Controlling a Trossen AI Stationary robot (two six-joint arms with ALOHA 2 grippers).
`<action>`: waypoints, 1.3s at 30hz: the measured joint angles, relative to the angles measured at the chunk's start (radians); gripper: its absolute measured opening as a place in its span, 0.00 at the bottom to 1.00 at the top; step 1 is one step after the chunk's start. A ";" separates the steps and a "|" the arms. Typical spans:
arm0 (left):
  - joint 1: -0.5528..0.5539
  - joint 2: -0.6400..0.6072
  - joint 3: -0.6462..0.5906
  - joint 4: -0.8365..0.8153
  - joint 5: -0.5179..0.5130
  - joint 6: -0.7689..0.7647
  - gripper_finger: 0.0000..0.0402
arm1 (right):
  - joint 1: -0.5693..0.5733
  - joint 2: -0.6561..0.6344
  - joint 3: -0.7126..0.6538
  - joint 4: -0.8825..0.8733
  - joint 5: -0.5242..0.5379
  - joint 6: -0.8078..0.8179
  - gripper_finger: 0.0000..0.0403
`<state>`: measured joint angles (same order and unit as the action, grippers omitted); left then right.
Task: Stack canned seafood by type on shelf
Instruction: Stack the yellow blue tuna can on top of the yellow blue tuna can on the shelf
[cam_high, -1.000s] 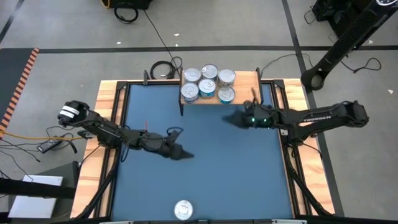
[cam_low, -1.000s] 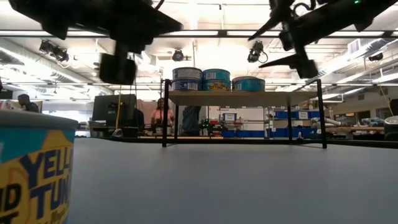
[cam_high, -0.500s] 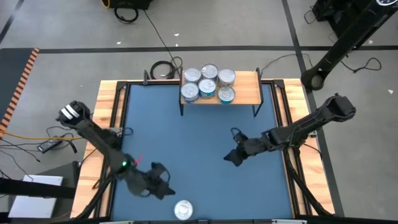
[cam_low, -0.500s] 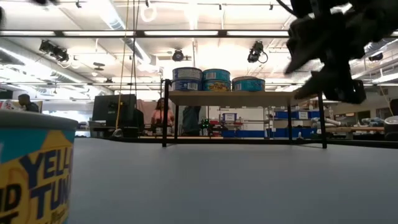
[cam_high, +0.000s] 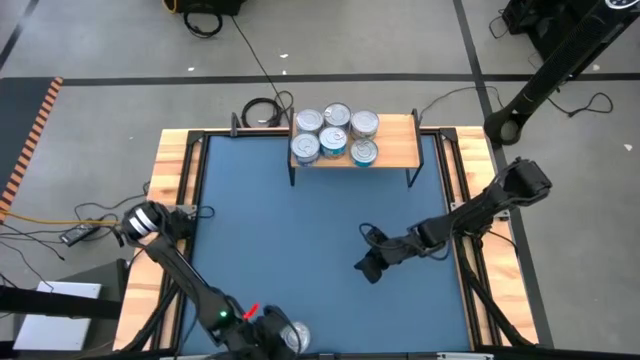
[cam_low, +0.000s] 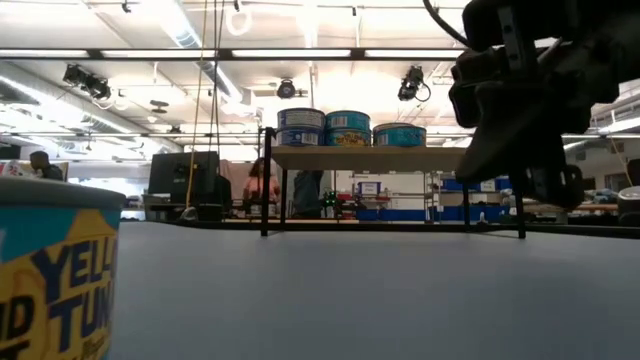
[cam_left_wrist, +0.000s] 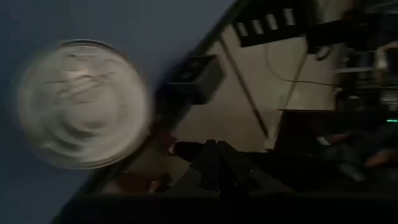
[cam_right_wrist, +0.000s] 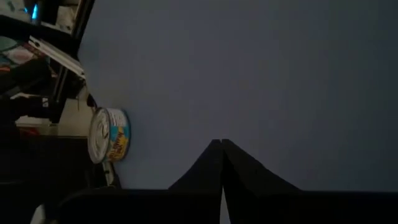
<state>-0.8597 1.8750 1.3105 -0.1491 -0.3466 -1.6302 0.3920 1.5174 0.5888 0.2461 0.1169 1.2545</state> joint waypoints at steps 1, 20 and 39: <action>0.000 0.006 0.002 0.020 0.000 0.001 0.00 | 0.000 0.009 0.000 0.011 -0.009 -0.002 0.03; 0.016 0.047 0.004 -0.221 0.177 -0.047 0.00 | 0.000 0.052 0.000 0.030 -0.078 -0.111 0.01; 0.161 0.099 0.005 -0.238 0.190 0.018 0.00 | -0.061 0.052 0.000 0.029 -0.122 -0.185 0.00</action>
<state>-0.6985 1.9739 1.3155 -0.3873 -0.1567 -1.6123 0.3305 1.5692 0.5888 0.2752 -0.0047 1.0695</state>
